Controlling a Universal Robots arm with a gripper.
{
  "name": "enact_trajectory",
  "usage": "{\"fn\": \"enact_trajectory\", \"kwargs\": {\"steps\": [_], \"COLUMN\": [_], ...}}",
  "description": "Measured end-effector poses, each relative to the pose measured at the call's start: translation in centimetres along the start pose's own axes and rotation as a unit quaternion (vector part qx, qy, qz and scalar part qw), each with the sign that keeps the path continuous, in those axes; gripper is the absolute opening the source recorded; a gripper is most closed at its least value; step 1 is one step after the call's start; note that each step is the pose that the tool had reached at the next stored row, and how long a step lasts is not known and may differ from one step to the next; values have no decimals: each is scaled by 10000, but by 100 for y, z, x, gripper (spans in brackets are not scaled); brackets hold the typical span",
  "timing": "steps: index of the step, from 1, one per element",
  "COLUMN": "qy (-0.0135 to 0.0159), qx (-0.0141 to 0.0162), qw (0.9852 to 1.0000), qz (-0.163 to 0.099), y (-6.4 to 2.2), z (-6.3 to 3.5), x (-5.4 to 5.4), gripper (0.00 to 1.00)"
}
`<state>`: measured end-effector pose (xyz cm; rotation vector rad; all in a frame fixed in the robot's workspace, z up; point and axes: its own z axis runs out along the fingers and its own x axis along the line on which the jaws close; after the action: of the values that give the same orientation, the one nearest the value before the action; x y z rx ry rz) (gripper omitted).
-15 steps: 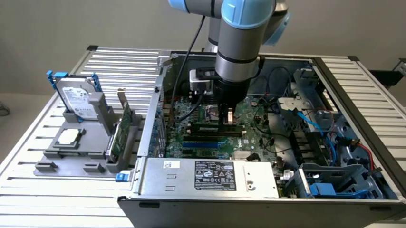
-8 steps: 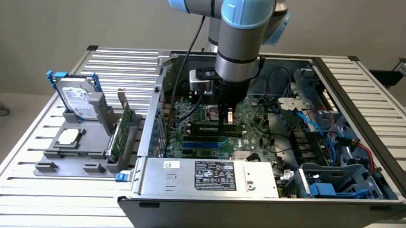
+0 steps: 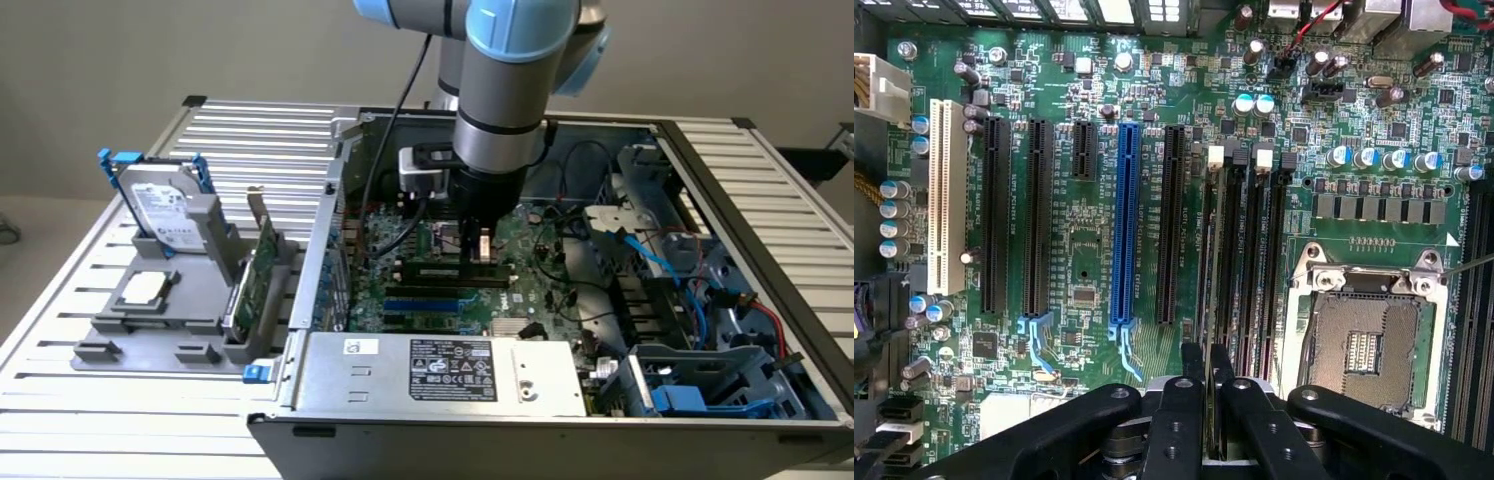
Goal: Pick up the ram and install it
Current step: 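Insert the ram into the slot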
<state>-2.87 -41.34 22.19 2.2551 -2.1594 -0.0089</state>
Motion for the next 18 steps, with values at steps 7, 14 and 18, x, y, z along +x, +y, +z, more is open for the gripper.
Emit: {"fn": "enact_trajectory", "kwargs": {"steps": [7,14,18], "qy": [0,0,0], "qx": [-1,-1,-1], "qw": [10000,10000,10000], "qz": [39,58,58], "y": [-1,3,11], "z": [-1,-2,-22], "x": [0,-1,-2], "gripper": [14,14,14]}}
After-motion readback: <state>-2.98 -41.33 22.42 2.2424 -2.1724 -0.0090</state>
